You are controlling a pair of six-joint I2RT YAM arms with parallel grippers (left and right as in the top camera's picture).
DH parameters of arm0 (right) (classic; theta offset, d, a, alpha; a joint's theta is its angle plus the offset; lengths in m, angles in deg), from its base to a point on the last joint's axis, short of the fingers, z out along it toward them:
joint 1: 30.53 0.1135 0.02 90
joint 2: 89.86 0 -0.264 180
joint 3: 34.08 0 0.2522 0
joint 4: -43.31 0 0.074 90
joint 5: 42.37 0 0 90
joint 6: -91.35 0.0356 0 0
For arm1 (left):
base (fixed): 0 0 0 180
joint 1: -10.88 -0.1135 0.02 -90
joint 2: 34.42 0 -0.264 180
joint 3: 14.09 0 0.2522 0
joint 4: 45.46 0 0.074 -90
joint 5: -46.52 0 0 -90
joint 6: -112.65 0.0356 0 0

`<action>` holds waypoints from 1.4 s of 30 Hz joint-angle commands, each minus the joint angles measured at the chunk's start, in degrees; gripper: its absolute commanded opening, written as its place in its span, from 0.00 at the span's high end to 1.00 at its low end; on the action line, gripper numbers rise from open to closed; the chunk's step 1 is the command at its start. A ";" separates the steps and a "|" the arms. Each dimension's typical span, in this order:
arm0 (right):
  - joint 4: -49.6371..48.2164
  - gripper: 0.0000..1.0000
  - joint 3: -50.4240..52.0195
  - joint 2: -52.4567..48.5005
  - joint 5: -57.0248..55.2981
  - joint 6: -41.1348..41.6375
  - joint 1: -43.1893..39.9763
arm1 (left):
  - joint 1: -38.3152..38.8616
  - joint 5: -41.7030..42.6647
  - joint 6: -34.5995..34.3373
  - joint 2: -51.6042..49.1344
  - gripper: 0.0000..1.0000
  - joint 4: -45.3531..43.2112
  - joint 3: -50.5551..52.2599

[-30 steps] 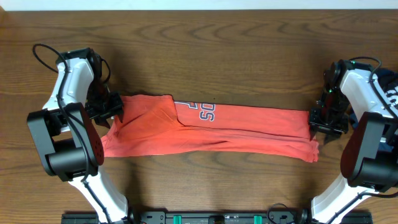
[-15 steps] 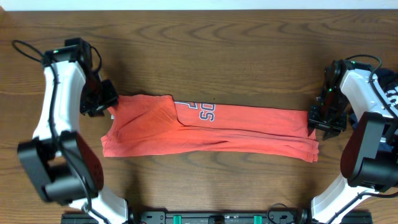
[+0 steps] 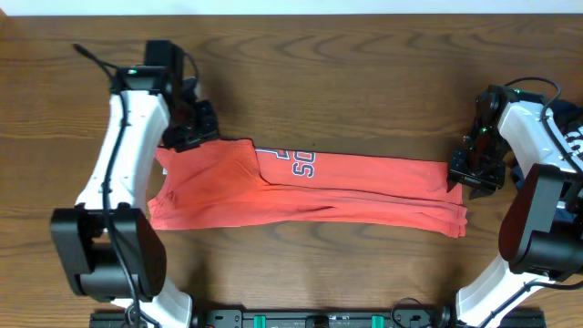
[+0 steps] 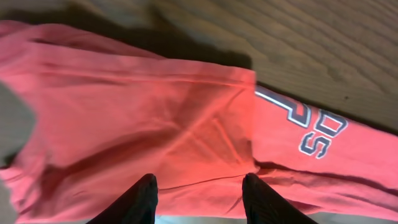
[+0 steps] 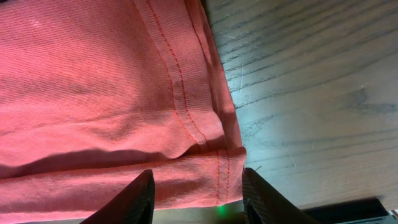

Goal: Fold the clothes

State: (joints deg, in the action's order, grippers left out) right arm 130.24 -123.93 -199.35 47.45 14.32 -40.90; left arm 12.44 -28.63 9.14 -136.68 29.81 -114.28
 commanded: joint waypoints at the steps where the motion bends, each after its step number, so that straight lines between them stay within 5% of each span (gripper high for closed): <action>1: -0.13 0.55 0.22 1.05 0.44 -0.22 -0.39 | 1.33 -0.55 -1.53 -1.97 0.54 -0.72 1.05; 15: -4.24 0.53 3.58 1.05 0.44 -0.26 -0.42 | 4.00 -0.52 -1.57 -8.13 0.45 -3.04 1.05; 42: -4.42 0.53 3.91 1.05 0.42 -0.85 -0.44 | 7.65 -0.52 -2.27 -17.57 0.50 -15.56 1.05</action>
State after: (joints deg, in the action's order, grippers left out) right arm 126.00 -120.30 -199.35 47.73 14.15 -40.90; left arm 19.81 -28.84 7.23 -153.64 14.32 -113.67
